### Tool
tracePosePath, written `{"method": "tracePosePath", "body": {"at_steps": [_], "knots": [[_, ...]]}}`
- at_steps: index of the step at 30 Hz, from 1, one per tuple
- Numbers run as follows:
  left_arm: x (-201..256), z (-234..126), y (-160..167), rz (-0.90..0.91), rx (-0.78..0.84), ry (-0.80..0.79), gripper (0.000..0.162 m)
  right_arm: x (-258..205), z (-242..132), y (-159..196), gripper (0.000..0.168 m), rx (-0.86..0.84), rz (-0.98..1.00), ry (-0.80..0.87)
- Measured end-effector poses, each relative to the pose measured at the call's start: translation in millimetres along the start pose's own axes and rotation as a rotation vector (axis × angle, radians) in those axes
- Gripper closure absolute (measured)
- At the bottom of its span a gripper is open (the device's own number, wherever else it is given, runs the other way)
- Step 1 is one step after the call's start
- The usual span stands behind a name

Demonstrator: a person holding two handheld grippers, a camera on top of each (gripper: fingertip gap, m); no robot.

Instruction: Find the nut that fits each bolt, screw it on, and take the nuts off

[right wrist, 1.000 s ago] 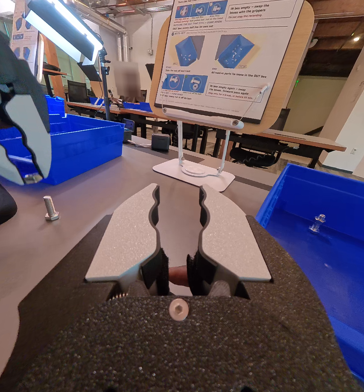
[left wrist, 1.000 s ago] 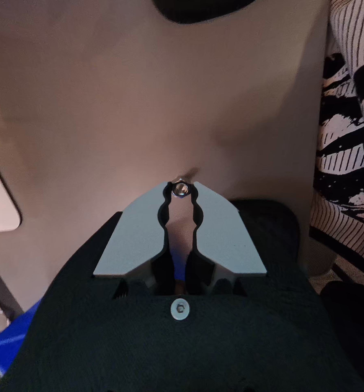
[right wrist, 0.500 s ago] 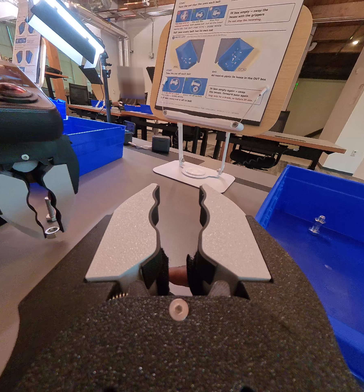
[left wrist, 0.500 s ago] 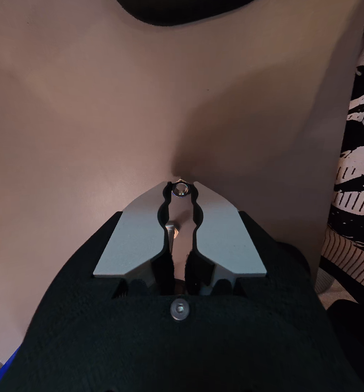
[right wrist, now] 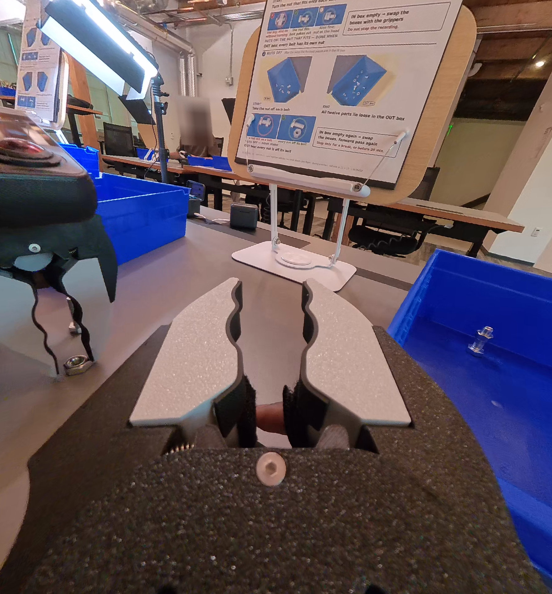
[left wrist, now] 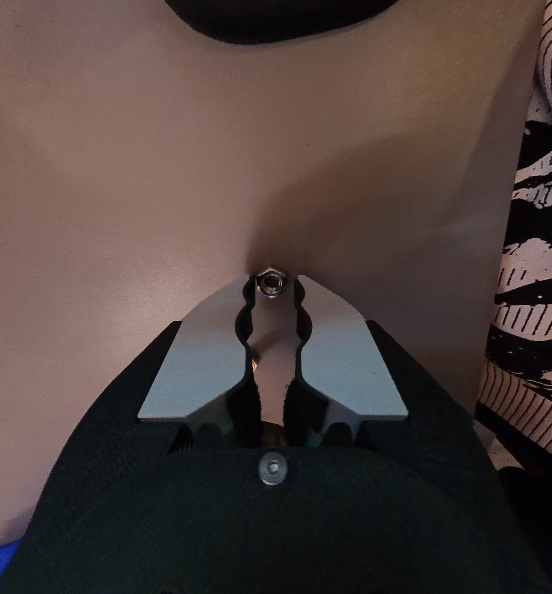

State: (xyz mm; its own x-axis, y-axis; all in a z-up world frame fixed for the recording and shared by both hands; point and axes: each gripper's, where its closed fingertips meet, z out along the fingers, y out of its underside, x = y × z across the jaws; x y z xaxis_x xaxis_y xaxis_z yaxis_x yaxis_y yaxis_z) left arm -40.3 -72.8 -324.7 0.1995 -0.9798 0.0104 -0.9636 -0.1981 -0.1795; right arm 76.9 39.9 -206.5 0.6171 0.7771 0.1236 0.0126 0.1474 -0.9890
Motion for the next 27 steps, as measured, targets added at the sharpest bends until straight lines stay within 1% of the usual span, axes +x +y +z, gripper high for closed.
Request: {"method": "tracePosePath", "body": {"at_steps": [3,5,7,10,12,13,14,16,18,19,22,24,27], "knots": [[-6,-10,-1,-0.034,0.042,-0.067,0.133,0,0,0,0.133,-0.001,0.001,-0.001],[-13,-27,-8,-0.086,0.163,-0.146,0.133,0,0,0,0.133,-0.002,0.005,-0.003],[-22,-53,-17,-0.172,0.371,-0.231,0.133,0,1,1,0.133,-0.008,0.013,-0.010],[-28,-105,-24,-0.237,0.829,-0.341,0.131,-3,4,3,0.131,-0.036,0.022,-0.046],[-23,-136,-14,-0.265,1.125,-0.396,0.124,-13,8,6,0.128,-0.083,0.026,-0.116],[-22,-146,-4,-0.316,1.231,-0.409,0.122,-21,11,8,0.127,-0.114,0.033,-0.163],[-21,-148,7,-0.383,1.297,-0.398,0.118,-31,14,9,0.125,-0.145,0.047,-0.214],[-12,-143,20,-0.431,1.369,-0.338,0.106,-56,22,10,0.123,-0.210,0.077,-0.327],[-7,-137,30,-0.456,1.411,-0.339,0.100,-84,31,14,0.121,-0.289,0.077,-0.430],[-5,-134,33,-0.453,1.425,-0.344,0.098,-99,36,17,0.121,-0.329,0.072,-0.477],[1,-133,36,-0.432,1.444,-0.348,0.094,-141,50,25,0.132,-0.418,0.087,-0.607],[3,-132,37,-0.419,1.438,-0.361,0.094,-163,60,33,0.140,-0.467,0.106,-0.660],[3,-128,37,-0.411,1.424,-0.373,0.094,-185,68,53,0.143,-0.575,0.058,-0.707]]}}
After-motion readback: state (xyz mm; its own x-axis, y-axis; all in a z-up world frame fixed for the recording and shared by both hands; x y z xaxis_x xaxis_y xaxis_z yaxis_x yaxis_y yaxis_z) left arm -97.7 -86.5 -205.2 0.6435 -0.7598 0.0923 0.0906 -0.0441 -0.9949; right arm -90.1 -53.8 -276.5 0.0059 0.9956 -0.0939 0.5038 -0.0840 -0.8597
